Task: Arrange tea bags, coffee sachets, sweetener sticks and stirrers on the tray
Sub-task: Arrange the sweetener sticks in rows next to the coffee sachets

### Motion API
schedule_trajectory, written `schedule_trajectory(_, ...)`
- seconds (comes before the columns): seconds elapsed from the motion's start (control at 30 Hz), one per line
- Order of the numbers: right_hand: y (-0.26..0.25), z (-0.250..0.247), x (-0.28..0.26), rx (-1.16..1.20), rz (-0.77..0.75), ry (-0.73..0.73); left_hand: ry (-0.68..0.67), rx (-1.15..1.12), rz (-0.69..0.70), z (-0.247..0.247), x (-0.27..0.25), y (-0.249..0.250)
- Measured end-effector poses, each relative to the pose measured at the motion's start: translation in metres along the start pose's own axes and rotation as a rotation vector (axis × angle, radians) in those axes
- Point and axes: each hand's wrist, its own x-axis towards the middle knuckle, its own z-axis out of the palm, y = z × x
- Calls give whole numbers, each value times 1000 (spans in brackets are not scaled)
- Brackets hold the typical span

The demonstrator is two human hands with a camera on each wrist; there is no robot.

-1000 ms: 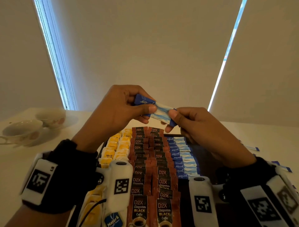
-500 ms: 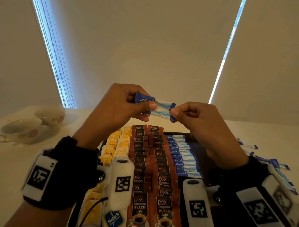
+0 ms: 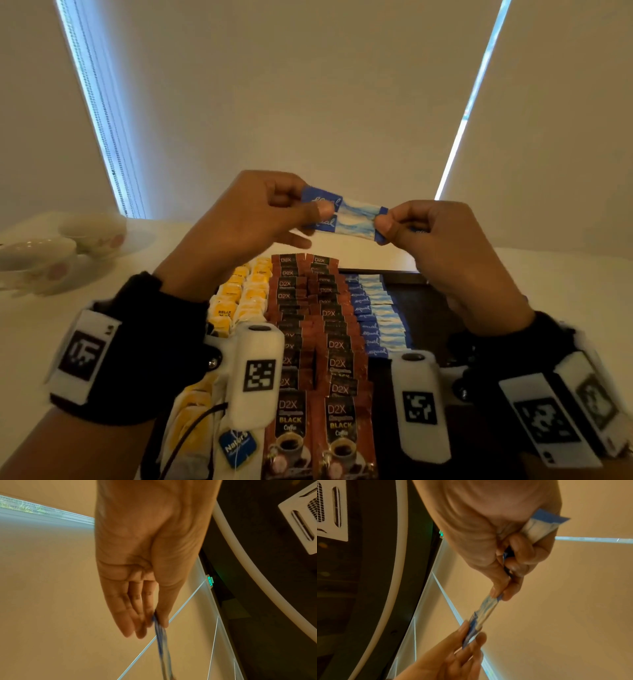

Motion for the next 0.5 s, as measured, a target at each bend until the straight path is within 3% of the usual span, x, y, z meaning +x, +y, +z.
schedule_trajectory(0.17, 26, -40, -17, -156, 207, -130, 119, 38, 57, -13, -2, 9)
schedule_trajectory(0.3, 59, -69, -32, -368, 527, -320, 151, 32, 72, -21, -4, 12)
schedule_trajectory(0.4, 76, -72, -38, -477, 717, -441, 158, 51, 87, -24, -5, 13)
schedule_trajectory(0.5, 81, -63, -37, -549, 799, -525, 160, 66, 103, -26, -7, 14)
